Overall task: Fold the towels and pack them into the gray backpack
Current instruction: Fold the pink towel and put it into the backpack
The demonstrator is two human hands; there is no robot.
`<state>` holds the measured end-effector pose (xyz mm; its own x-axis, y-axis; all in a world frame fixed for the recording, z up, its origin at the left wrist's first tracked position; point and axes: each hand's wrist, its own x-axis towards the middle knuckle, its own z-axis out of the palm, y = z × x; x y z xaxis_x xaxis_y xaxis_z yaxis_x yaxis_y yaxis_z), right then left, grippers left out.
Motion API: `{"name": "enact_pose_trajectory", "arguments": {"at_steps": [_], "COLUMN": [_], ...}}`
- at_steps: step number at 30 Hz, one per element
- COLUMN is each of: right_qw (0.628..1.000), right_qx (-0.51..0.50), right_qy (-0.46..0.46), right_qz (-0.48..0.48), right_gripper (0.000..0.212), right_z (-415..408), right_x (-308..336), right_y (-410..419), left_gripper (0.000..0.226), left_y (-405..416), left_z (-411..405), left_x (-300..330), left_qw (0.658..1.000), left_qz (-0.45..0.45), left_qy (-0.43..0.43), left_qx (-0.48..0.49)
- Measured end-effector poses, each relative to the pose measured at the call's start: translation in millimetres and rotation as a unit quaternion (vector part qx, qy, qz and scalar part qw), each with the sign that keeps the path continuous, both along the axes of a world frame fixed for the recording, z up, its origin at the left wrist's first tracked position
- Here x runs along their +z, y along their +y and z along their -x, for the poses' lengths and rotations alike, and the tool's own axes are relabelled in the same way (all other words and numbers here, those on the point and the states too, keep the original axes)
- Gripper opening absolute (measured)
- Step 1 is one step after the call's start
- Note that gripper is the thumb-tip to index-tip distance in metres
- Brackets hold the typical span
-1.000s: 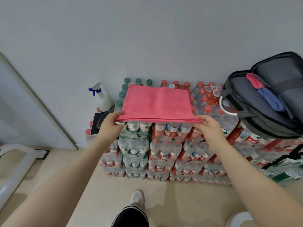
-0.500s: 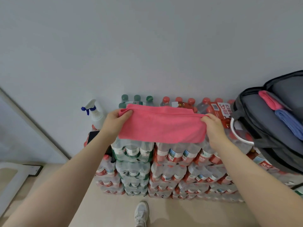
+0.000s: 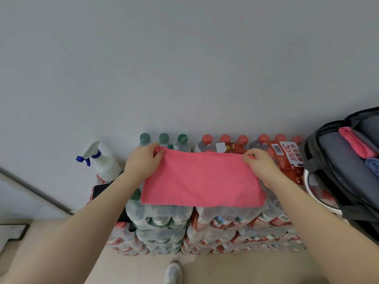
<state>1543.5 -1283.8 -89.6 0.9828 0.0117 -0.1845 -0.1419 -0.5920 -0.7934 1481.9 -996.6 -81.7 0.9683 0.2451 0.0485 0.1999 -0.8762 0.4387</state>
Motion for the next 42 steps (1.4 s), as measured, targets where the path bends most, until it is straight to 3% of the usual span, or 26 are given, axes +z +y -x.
{"name": "enact_pose_trajectory", "arguments": {"at_steps": [8,13,16,19,21,24,30,33,38,42], "right_qw": [0.994,0.969,0.933,0.931,0.914,0.884,0.88,0.903,0.92,0.939], "right_qx": [-0.03,0.005,0.037,0.145,0.249,0.306,0.253,0.186,0.126,0.05], "right_qy": [-0.077,-0.05,-0.127,-0.218,-0.184,-0.12,-0.093,-0.04,-0.042,-0.018], "right_qz": [0.069,0.242,0.333,0.256,0.263,0.331,0.39,0.386,0.37,0.34], "right_gripper": [0.015,0.022,0.031,0.039,0.051,0.058,0.085,0.066,0.06,0.056], "right_z": [-13,-24,-18,-3,6,7,-3,-6,3,13], "right_x": [-8,1,4,5,-3,-21,-27,-26,-12,-4], "right_y": [6,17,29,62,84,93,43,3,-9,-11], "left_gripper": [0.032,0.012,0.037,0.053,0.067,0.088,0.114,0.126,0.113,0.113], "left_y": [7,4,-4,-27,-44,-45,-26,-26,-41,-76], "left_z": [-20,-22,-21,-24,-20,-16,-18,-15,-15,-4], "left_x": [-10,-9,-12,-21,-24,-37,-43,-41,-34,-26], "left_qw": [1.0,0.997,0.986,0.95,0.94,0.951,0.971,0.974,0.978,0.963], "left_qz": [-0.002,-0.061,-0.151,-0.174,-0.159,-0.153,-0.154,-0.152,-0.155,-0.157], "left_qy": [0.017,0.043,-0.058,-0.126,-0.053,0.046,0.066,0.086,0.082,0.045], "left_qx": [-0.006,0.033,-0.045,-0.227,-0.296,-0.264,-0.172,-0.141,-0.115,-0.213]}}
